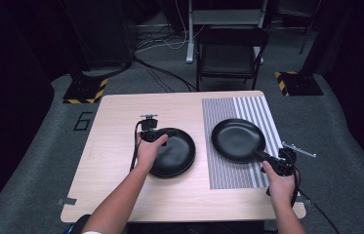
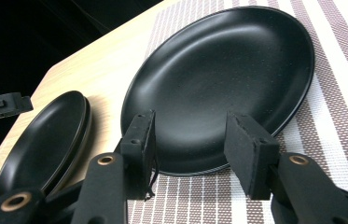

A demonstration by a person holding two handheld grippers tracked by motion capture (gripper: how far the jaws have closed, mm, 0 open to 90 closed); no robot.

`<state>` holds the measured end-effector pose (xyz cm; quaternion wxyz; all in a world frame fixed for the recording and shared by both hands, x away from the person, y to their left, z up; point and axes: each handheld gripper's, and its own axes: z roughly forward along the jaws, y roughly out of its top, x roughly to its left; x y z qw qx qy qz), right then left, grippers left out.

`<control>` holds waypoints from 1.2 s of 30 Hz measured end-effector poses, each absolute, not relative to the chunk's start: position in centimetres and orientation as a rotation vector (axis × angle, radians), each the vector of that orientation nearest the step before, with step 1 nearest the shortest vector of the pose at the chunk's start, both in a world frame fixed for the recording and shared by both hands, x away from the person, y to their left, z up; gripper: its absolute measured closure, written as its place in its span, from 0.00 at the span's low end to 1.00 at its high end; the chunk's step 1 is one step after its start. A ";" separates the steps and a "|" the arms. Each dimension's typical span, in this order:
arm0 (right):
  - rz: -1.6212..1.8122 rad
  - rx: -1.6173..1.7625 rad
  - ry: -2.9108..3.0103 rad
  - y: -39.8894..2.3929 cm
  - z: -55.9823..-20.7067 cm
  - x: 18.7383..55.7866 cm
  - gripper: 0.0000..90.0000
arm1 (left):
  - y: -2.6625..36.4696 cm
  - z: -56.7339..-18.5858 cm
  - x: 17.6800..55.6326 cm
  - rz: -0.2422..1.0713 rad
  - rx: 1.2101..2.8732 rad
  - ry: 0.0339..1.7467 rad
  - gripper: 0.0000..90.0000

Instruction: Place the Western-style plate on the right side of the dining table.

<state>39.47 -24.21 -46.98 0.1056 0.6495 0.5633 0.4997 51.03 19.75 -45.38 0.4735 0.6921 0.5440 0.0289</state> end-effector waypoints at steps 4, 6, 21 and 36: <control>1.445 1.889 1.681 -23.9 -46.8 39.2 0.58 | 21.7 -45.3 50.3 0.088 1.681 1.341 0.55; 1.438 1.878 1.691 -24.0 -46.8 39.0 0.58 | 22.6 -45.2 49.9 0.107 1.688 1.337 0.55; 1.420 1.894 1.680 -25.2 -47.2 38.3 0.56 | 27.3 -45.8 47.0 0.148 1.686 1.346 0.53; 1.331 1.861 1.725 -25.9 -47.4 37.9 0.53 | 32.6 -48.2 44.1 0.291 1.756 1.381 0.49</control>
